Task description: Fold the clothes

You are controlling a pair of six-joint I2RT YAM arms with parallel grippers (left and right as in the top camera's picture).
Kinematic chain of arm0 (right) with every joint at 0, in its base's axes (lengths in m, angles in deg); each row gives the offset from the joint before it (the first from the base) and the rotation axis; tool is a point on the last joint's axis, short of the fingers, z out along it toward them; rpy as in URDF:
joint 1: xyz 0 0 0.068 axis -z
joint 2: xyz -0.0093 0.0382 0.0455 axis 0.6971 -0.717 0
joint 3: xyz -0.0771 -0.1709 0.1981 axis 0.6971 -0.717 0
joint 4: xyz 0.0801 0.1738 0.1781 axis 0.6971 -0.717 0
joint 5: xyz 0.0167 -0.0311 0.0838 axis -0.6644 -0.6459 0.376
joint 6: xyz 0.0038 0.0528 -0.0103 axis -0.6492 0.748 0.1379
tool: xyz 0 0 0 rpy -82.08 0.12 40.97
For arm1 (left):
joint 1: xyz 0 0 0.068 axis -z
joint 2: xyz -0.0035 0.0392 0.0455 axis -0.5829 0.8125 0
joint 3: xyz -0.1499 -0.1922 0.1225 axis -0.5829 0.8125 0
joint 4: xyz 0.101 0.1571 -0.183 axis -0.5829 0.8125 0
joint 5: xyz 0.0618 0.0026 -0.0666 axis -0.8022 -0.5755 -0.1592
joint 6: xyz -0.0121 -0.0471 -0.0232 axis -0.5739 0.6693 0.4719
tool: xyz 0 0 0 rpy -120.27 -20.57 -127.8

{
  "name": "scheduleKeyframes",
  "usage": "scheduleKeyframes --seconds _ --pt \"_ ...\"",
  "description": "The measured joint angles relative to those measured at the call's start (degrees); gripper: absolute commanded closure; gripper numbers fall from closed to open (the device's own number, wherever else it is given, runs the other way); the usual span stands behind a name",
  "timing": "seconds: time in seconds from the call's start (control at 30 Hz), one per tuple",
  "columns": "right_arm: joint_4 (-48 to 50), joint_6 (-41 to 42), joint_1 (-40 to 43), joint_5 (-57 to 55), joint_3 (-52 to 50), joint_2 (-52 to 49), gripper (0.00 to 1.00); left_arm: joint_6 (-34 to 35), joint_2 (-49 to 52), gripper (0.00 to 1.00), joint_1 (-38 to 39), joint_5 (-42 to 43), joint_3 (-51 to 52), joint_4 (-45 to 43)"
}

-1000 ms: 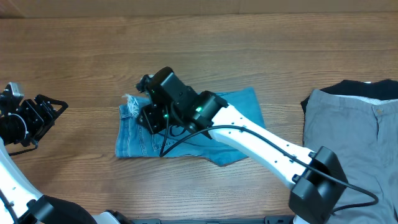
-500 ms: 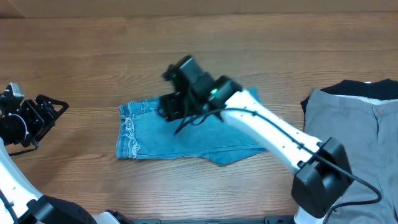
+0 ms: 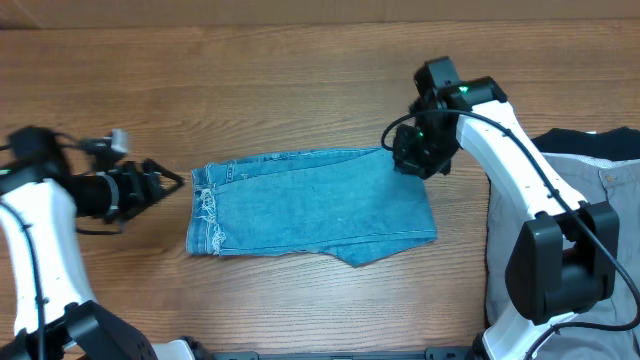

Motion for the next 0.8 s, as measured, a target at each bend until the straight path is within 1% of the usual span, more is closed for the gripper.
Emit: scheduleKeyframes --seconds 0.03,0.07,0.1,0.17,0.27,0.33,0.43,0.57,0.6,0.63,0.7,0.8 --pt "1.5 -0.2 0.7 0.2 -2.3 0.1 0.84 -0.3 0.0 0.47 2.0 -0.1 1.5 -1.6" --pt "4.0 -1.1 1.4 1.2 -5.0 0.1 0.84 -0.7 0.0 0.58 5.0 -0.4 3.7 -4.7" --pt "5.9 -2.5 1.7 2.8 -8.7 0.0 0.85 -1.1 0.3 0.6 9.4 -0.7 7.2 -8.5" --pt "10.8 -2.9 1.7 3.9 -12.9 0.6 0.85 -1.0 0.4 0.62 13.0 -2.2 10.9 -16.3" --pt "15.7 -1.4 1.5 3.4 -18.6 0.6 0.85 0.2 1.3 0.64 17.8 -5.9 16.0 -24.8" --pt "17.8 0.0 1.5 2.4 -21.7 0.6 0.85 1.6 2.1 0.66 19.6 -8.5 18.7 -28.2" --pt "18.3 0.9 1.7 1.9 -23.0 0.6 0.85 4.4 4.8 0.68 20.0 -12.9 21.4 -32.0" --pt "18.1 1.7 1.9 1.9 -23.0 0.6 0.85 10.3 8.6 0.69 20.0 -17.1 21.2 -33.2" --pt "18.1 1.7 1.9 2.0 -23.0 0.6 0.85 11.5 9.0 0.68 20.0 -17.6 20.9 -33.5" --pt "17.9 1.7 1.9 1.9 -23.0 0.6 0.85 12.8 9.7 0.65 19.8 -19.3 20.5 -34.3" --pt "17.7 1.8 2.0 1.8 -23.0 0.6 0.85 14.3 11.1 0.53 18.6 -19.3 20.0 -34.0" --pt "17.2 1.9 2.0 1.8 -23.0 0.6 0.85 15.0 11.4 0.42 16.7 -18.9 18.1 -30.6"
